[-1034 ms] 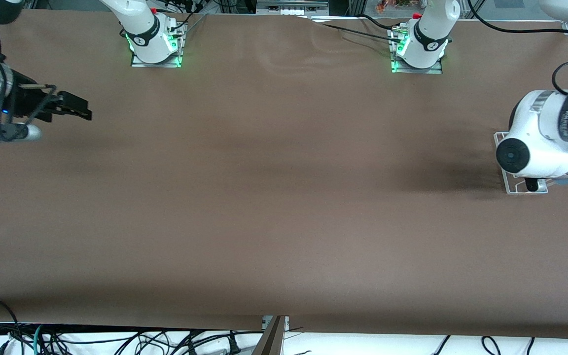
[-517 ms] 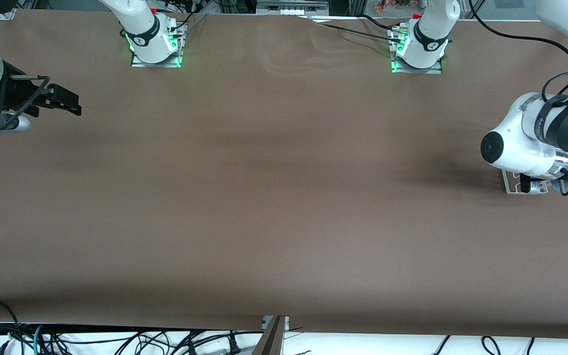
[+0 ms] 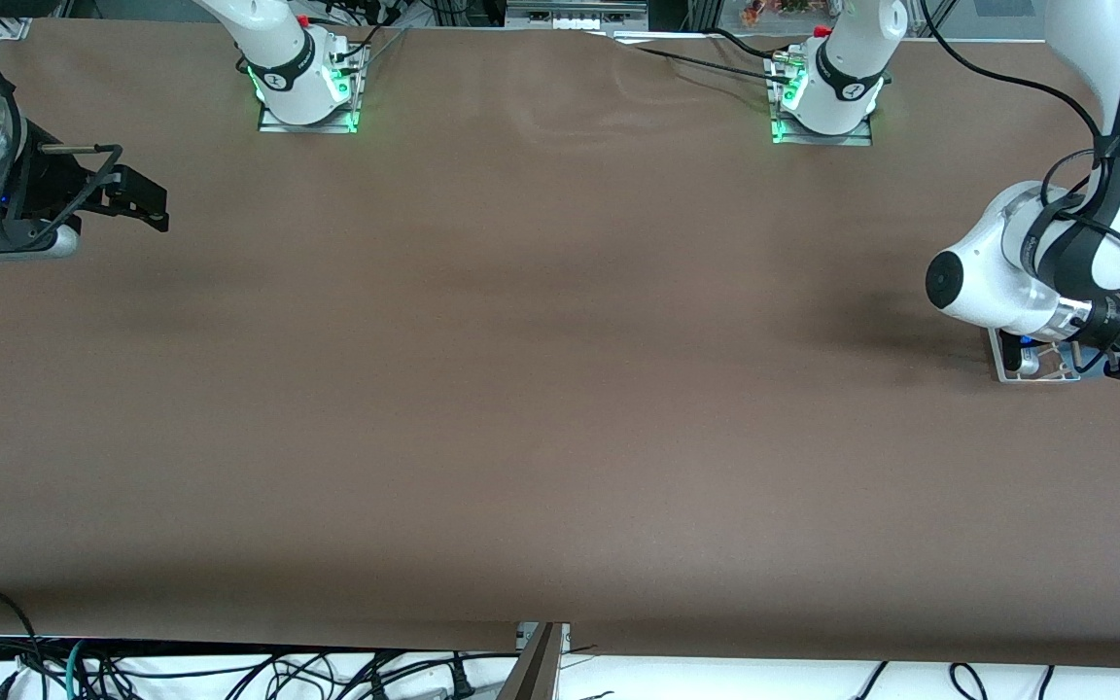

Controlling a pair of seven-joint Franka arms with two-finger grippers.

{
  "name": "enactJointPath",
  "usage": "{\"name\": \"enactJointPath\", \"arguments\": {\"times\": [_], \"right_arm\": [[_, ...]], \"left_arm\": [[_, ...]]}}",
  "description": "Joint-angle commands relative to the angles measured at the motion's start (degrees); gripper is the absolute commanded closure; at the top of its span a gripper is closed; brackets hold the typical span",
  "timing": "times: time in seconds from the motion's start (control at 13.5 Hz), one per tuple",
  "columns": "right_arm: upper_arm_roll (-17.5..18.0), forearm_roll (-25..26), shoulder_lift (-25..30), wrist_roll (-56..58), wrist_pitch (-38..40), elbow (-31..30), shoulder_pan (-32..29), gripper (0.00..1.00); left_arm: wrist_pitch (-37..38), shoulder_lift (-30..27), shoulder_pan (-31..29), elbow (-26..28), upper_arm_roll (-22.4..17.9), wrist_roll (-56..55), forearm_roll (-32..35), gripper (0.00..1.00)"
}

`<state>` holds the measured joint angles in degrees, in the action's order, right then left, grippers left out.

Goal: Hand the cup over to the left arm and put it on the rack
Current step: 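Lower the cup onto a rack peg with the left gripper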

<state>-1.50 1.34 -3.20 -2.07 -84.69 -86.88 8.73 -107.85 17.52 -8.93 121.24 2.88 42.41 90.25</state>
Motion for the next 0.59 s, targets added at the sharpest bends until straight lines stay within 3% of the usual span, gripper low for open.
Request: {"name": "enactJointPath", "arguments": {"times": [0.0, 0.52], "right_arm": [[0.0, 0.5, -2.1, -0.9, -0.5, 2.3, 2.0, 0.00], [0.1, -1.3, -2.5, -1.5, -1.4, 4.6, 6.9, 0.00]], "left_arm": [[-1.1, -2.8, -0.2, 4.0, -0.4, -2.2, 3.5, 1.00], [-1.2, -3.0, -0.1, 6.3, -0.6, -3.8, 3.8, 1.00]]}}
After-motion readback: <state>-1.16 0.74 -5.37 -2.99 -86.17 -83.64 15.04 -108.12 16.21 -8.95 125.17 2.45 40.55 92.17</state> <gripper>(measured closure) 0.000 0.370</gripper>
